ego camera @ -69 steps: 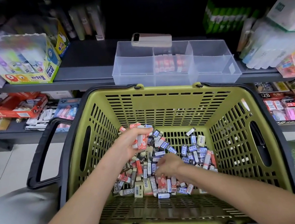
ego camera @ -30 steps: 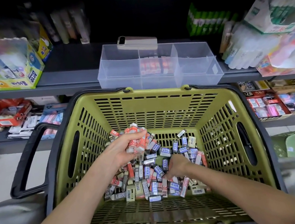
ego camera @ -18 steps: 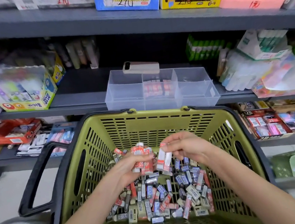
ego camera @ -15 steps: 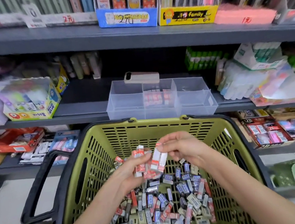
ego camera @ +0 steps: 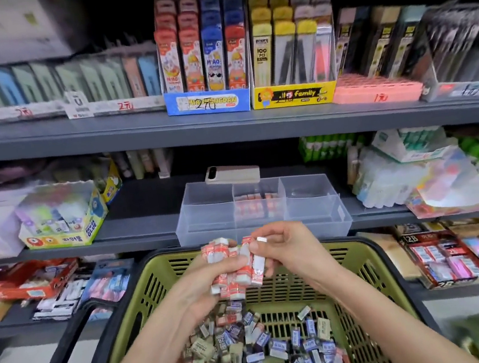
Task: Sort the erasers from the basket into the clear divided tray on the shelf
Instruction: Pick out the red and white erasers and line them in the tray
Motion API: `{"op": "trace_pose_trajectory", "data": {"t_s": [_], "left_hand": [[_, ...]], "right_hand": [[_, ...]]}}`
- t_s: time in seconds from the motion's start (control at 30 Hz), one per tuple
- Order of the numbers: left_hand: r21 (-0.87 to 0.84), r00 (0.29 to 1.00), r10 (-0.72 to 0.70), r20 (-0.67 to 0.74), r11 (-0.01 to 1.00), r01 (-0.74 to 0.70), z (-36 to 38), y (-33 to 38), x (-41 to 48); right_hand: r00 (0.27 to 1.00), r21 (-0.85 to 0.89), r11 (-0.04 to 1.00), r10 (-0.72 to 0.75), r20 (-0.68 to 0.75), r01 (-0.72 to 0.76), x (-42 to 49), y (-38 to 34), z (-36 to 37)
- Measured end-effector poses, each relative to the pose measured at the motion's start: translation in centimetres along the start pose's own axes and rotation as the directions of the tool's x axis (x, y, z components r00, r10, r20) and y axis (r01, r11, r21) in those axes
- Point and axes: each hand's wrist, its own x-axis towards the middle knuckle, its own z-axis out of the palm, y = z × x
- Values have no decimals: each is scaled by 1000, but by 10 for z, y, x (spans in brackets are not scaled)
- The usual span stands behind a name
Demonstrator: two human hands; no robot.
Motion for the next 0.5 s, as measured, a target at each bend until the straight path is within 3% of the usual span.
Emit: {"op": "trace_pose_trajectory", "data": {"t_s": [0.27, 0.5], "left_hand": [[-43, 985, 162, -52, 985, -164, -2, 53, 30], [-21, 979, 195, -63, 980, -196, -14, 77, 59]], "right_hand": [[981, 181, 975, -96, -171, 127, 53, -23, -64], [925, -144, 980, -180, -336, 138, 116, -12, -88]]}}
